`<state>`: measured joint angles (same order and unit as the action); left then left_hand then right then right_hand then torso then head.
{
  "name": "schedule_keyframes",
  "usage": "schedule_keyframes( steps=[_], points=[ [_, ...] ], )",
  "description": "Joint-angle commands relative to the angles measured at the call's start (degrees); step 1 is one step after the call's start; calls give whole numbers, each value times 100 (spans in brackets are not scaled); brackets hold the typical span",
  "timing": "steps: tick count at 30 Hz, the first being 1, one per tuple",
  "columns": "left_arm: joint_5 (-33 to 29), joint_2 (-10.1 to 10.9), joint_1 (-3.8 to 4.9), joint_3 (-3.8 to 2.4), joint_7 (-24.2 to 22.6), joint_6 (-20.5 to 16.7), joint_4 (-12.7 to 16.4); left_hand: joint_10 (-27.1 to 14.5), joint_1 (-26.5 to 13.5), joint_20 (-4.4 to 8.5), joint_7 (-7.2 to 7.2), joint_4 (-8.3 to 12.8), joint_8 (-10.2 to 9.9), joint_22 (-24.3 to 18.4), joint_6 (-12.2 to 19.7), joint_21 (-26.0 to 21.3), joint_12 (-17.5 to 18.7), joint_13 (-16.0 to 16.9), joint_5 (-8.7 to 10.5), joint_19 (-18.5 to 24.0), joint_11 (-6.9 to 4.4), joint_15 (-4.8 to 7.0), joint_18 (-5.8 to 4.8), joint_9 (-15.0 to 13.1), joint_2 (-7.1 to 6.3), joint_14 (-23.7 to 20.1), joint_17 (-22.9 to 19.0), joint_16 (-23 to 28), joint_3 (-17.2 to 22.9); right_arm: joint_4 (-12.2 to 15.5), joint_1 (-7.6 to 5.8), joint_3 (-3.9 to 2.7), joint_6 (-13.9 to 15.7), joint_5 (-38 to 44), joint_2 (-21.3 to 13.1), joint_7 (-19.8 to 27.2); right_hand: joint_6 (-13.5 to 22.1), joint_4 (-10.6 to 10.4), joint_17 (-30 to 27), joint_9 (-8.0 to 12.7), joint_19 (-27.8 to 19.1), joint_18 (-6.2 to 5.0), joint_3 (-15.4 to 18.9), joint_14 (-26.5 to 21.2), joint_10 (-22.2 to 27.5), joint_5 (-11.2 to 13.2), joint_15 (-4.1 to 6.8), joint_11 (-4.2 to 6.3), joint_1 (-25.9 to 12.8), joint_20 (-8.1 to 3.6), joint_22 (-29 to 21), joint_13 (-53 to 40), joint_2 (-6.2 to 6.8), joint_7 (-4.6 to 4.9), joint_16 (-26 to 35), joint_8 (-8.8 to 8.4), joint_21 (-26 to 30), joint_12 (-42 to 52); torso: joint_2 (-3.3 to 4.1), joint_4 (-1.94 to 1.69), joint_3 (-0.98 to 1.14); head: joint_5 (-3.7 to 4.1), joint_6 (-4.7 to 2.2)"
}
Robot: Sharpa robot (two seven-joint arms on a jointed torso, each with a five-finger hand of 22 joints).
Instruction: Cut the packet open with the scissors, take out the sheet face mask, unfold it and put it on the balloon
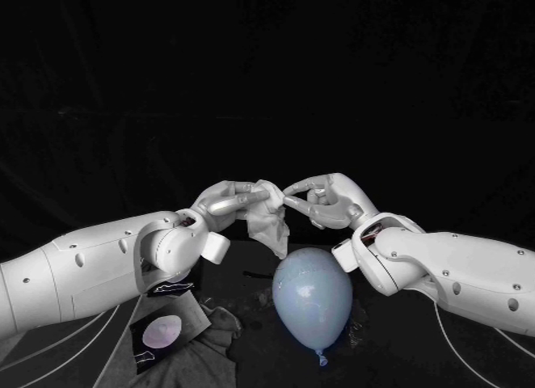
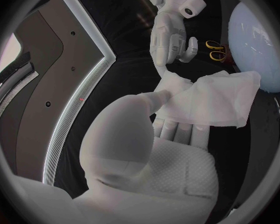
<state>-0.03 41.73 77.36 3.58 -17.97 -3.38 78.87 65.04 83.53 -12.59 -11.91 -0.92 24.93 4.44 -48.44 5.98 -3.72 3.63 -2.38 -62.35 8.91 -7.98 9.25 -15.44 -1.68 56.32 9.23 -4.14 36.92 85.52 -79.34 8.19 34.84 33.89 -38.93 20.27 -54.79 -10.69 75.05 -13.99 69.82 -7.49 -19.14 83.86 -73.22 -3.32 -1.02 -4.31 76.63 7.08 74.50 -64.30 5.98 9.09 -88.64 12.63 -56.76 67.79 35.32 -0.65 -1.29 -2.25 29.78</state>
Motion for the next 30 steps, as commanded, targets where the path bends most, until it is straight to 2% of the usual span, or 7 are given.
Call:
schedule_keyframes(
  steps=[1,14,19,22,30],
  points=[
    [56,-3,3,-7,-74,-5,40,32,28,41,0,38,26,5,-58,25,4,-7,-40,16,5,29,96,2,12,14,-7,-3,3,-19,-5,-5,-159,175,27,-80,-42,-8,1074,9,70,65,17,438,-106,4,19,2,18,-6,52,-164,-71,-17,-50,48,-90,144,5,-3,-2,4,7],
    [182,1,3,-7,-62,38,100,43,26,44,9,54,30,7,-71,29,5,-7,-40,22,0,29,91,3,6,15,-8,-2,-2,-62,-8,-6,-141,418,84,-268,-188,49,1367,18,286,125,-22,563,-509,24,64,55,152,-38,255,-837,-195,-82,-113,154,-461,734,0,2,0,2,29],
    [210,3,3,-7,-53,47,103,44,26,44,10,56,30,7,-73,30,5,-7,-40,23,-1,29,91,3,5,15,-8,-2,-3,-53,-8,-6,-42,450,80,-246,-368,129,1495,-29,421,160,-244,614,-723,43,139,144,311,-95,365,-1148,-497,-190,-136,313,-672,1000,3,1,1,2,31],
    [227,5,3,-7,-50,43,97,46,26,45,12,59,30,7,-76,31,6,-7,-39,25,-2,29,90,4,4,15,-8,-2,-4,-36,-8,-6,26,452,71,-202,-514,243,1495,-113,549,197,-477,614,-904,50,219,234,429,-164,458,-1385,-669,-289,-136,497,-863,1200,0,3,1,0,38],
    [662,8,3,-7,-65,5,81,48,25,46,14,64,31,7,-79,32,6,-7,-39,27,-3,29,89,4,2,16,-9,-2,-6,35,-8,-6,89,290,32,-83,-499,318,1495,-220,604,217,-730,614,-1059,53,265,271,364,-228,507,-1611,-663,-321,-136,677,-939,1379,-1,0,0,11,47]
  ],
)
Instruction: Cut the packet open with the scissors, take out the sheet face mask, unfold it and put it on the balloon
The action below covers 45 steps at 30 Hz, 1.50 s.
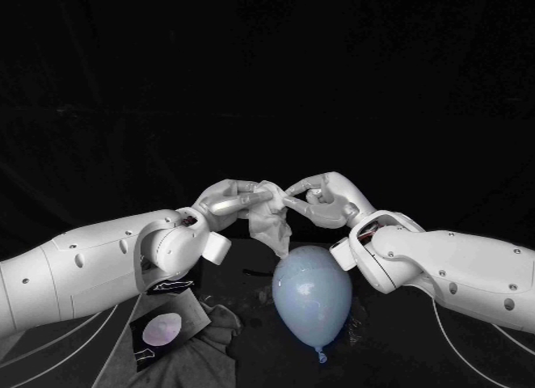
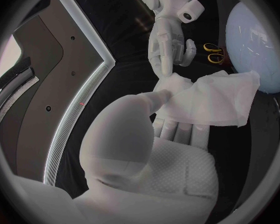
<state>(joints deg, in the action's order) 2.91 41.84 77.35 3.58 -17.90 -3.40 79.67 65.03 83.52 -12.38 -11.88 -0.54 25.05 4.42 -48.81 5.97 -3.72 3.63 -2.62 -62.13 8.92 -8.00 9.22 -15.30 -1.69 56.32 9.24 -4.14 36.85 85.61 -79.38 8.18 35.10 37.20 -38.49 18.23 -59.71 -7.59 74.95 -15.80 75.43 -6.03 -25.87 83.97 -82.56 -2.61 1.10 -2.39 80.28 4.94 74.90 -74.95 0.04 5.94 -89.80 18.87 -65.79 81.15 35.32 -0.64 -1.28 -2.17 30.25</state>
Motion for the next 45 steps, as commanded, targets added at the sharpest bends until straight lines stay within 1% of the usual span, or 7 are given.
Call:
schedule_keyframes(
  steps=[1,6,13,23,33,38,45],
  points=[
    [439,-3,4,-7,-76,0,-1,49,26,25,10,26,18,9,-41,33,6,-8,-15,6,-4,30,91,-9,3,16,-9,-2,1,36,-5,-5,57,-62,-18,128,-2,11,1505,-47,45,72,-72,603,-127,-17,53,80,-12,-16,469,-552,-64,-8,-20,65,-39,46,-2,-1,0,3,-1],
    [726,0,4,-7,-90,-18,-24,51,25,26,10,28,18,9,-43,34,7,-8,-15,7,-4,30,91,-9,2,16,-10,-1,0,81,-7,-6,-12,-171,-64,128,16,21,1505,-74,41,72,-127,603,-139,-18,57,83,-48,-21,471,-575,-56,-11,-20,106,-33,59,-1,1,0,3,-2],
    [1043,0,4,-7,-119,16,-60,53,32,30,18,48,17,10,-52,37,11,-9,-16,16,-8,31,88,-6,1,16,-11,0,1,37,-68,-8,-254,-244,-90,-53,49,56,1505,-113,20,66,-237,603,-141,-18,61,86,-88,-28,463,-588,-63,-14,-20,168,1,59,-3,2,-1,15,-9],
    [1315,3,3,-7,-179,95,-77,94,71,54,32,156,10,24,-105,71,9,-8,-15,37,-21,39,73,11,-16,30,-17,0,-8,-164,-236,-9,-789,0,-60,-832,102,190,1505,-187,18,63,-464,603,-149,-18,69,91,-170,-38,472,-606,-22,-16,-20,287,12,52,-1,-2,-5,36,-8],
    [1293,1,3,-7,-106,220,-40,115,49,57,21,157,6,29,-124,83,8,-8,-15,43,-20,38,66,17,-12,40,-18,-2,-27,-197,-283,-9,-1159,373,-7,-1165,125,240,1505,-220,16,60,-547,603,-161,-17,72,94,-235,-42,471,-622,11,-19,-20,340,26,57,6,-3,-5,37,9],
    [1261,-2,3,-8,-44,242,-28,117,41,58,13,155,0,31,-125,88,10,-9,-15,44,-17,37,65,20,-5,41,-19,-1,-29,-137,-320,-18,-1059,1050,15,-1314,130,270,1505,-239,46,69,-586,603,-172,-17,76,98,-269,-45,492,-637,34,-23,-20,373,-17,66,3,0,1,34,29],
    [1245,-15,4,-8,56,247,-71,128,37,63,1,156,-6,35,-133,99,10,-9,-16,43,-15,39,64,26,16,48,-20,-3,-24,-165,-520,-41,-819,1944,43,-1484,127,298,1505,-268,109,87,-633,603,-198,-17,87,110,-336,-53,533,-665,69,-36,-20,425,-107,85,-6,5,-4,62,25]
  ],
)
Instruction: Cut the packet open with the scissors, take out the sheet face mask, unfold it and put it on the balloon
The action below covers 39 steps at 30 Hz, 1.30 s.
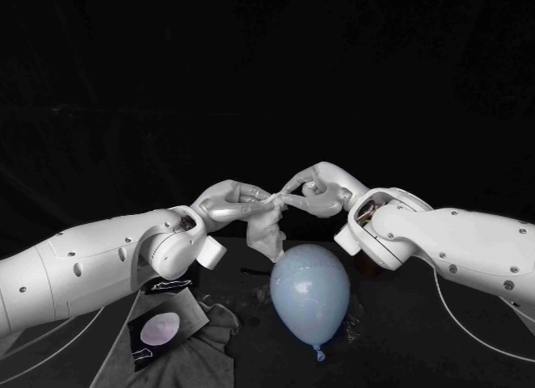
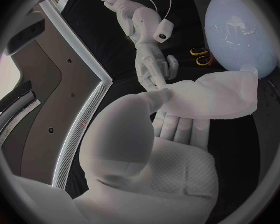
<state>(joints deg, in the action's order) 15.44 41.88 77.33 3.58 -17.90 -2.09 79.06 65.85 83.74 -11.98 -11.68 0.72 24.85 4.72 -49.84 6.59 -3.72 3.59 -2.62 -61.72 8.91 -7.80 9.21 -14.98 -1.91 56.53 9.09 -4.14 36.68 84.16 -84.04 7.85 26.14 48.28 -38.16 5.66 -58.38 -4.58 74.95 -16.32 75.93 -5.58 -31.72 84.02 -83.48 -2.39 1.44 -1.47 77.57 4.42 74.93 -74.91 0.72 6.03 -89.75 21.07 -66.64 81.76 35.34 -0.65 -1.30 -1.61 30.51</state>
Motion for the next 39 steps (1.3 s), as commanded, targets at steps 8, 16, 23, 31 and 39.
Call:
schedule_keyframes(
  steps=[8,16,23,31,39],
  points=[
    [-119,-35,5,-7,117,171,-39,60,7,26,-30,31,9,9,-41,47,8,-4,-16,1,-11,23,65,-1,54,41,-4,-8,-4,-113,-227,-48,-33,1319,73,-350,-2,4,1505,-221,66,43,-57,598,-103,-39,56,21,-79,-4,534,-661,11,-48,-25,214,-29,15,0,-3,4,29,-6],
    [-393,-53,5,-7,152,250,-54,79,-4,27,-29,31,5,12,-57,57,7,-3,-16,5,-12,24,62,3,70,60,-3,-15,0,-318,-395,-63,-827,1964,237,-577,3,11,1505,-230,84,49,-63,598,-113,-39,58,24,-104,-6,546,-674,34,-51,-25,229,-55,25,-1,-1,-4,37,-11],
    [-675,-66,5,-7,154,414,-48,71,-91,20,-48,-9,-18,16,-54,77,20,-7,-14,12,2,16,55,17,55,74,-6,-15,-41,-425,-437,-64,-1247,2763,398,-1039,1,17,1505,-238,102,55,-71,598,-121,-41,59,28,-116,-9,558,-684,47,-56,-25,243,-81,32,2,-7,-2,57,-5],
    [-834,-66,5,-7,141,673,-40,-99,-399,-39,-78,-213,-86,-7,45,79,36,-14,-11,53,50,-9,64,45,-83,99,-6,-17,-287,-464,-445,-63,-1135,3071,496,-1393,-4,36,1505,-255,127,60,-111,598,-138,-41,67,39,-129,-17,568,-701,61,-67,-25,272,-102,44,1,1,-6,56,-1],
    [-1024,-57,6,-7,155,936,-49,-195,-802,-146,-67,-793,-167,-79,112,17,13,0,-15,75,57,-16,133,92,-84,99,3,-16,-549,-472,-446,-64,-610,3159,531,-1607,-8,55,1505,-273,179,75,-159,598,-162,-41,79,50,-151,-28,595,-728,79,-77,-25,303,-163,64,-1,-4,2,54,0]
  ],
)
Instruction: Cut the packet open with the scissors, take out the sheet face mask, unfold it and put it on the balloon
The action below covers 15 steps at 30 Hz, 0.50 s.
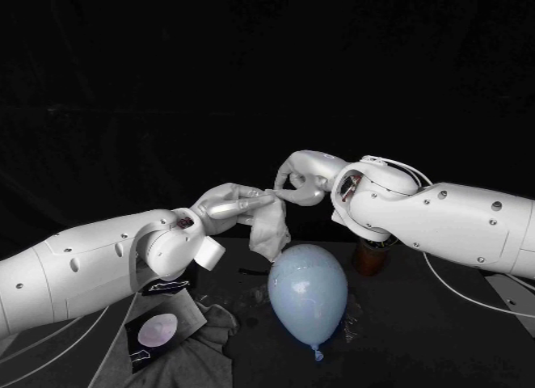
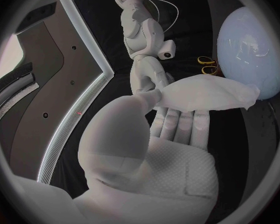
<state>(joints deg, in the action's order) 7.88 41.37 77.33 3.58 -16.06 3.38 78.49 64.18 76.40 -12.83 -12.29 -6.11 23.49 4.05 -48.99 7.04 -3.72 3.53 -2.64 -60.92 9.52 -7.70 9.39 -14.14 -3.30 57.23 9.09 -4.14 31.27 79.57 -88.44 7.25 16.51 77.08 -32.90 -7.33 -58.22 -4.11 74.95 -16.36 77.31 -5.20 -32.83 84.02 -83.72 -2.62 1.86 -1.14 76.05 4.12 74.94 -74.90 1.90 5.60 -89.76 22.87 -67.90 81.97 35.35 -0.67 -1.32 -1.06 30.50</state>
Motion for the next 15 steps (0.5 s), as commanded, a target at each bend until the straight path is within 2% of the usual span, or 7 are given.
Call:
schedule_keyframes(
  steps=[1,3,7,9,11,15],
  points=[
    [-281,-3,6,-7,-24,409,6,-28,-65,-64,-2,-152,-35,-15,28,-33,13,7,-13,-5,-7,-26,117,11,93,27,3,-15,0,-14,-6,-5,433,276,4,-323,-26,12,1505,-273,51,39,-60,598,-144,-19,40,20,-4,0,599,-737,-35,-37,-24,131,-46,49,-2,-3,4,-2,1],
    [-304,4,6,-7,-14,442,0,-20,-86,-71,-8,-297,-45,-21,27,-44,11,9,-14,-7,-4,-28,119,19,224,23,4,-12,30,-18,-6,-5,586,245,-3,-335,-27,23,1505,-280,72,45,-83,598,-155,-19,45,25,-12,-5,610,-749,-28,-42,-24,143,-70,59,0,-1,5,-7,2],
    [-368,15,7,-7,8,492,-16,-31,-99,-79,-17,-483,-70,-26,40,-63,14,9,-13,-9,1,-32,121,35,307,18,5,-10,35,-23,-6,-5,770,153,-20,-319,-27,25,1505,-283,84,49,-93,598,-158,-18,47,26,-17,-7,617,-750,-25,-43,-24,148,-86,59,-2,4,5,-16,5],
    [-407,18,7,-7,19,509,-26,-58,-166,-86,-37,-675,-99,-27,52,-76,14,10,-14,-14,17,-39,122,53,338,19,7,-10,-3,-21,-6,-5,798,118,-25,-305,-27,26,1505,-284,86,49,-99,598,-159,-18,49,27,-22,-8,617,-752,-23,-43,-24,151,-86,60,-2,6,7,-26,17],
    [-450,19,7,-6,27,524,-33,-63,-301,-94,-52,-983,-131,-28,43,-91,9,14,-15,-15,29,-46,122,78,454,13,8,-8,-39,-20,-6,-5,802,96,-27,-294,-27,26,1505,-284,86,49,-99,598,-159,-18,49,27,-22,-8,617,-752,-23,-43,-24,151,-86,60,-2,5,8,-30,18],
    [-544,21,7,-6,34,544,-40,-69,-330,-97,-47,-1064,-157,-28,30,-104,7,16,-15,-18,25,-46,123,98,568,8,8,-5,-28,-16,-6,-6,794,75,-36,-291,-25,27,1505,-286,89,49,-104,598,-155,-19,50,28,-28,-10,618,-745,-18,-44,-24,154,-87,52,-4,4,5,-39,19]
  ],
)
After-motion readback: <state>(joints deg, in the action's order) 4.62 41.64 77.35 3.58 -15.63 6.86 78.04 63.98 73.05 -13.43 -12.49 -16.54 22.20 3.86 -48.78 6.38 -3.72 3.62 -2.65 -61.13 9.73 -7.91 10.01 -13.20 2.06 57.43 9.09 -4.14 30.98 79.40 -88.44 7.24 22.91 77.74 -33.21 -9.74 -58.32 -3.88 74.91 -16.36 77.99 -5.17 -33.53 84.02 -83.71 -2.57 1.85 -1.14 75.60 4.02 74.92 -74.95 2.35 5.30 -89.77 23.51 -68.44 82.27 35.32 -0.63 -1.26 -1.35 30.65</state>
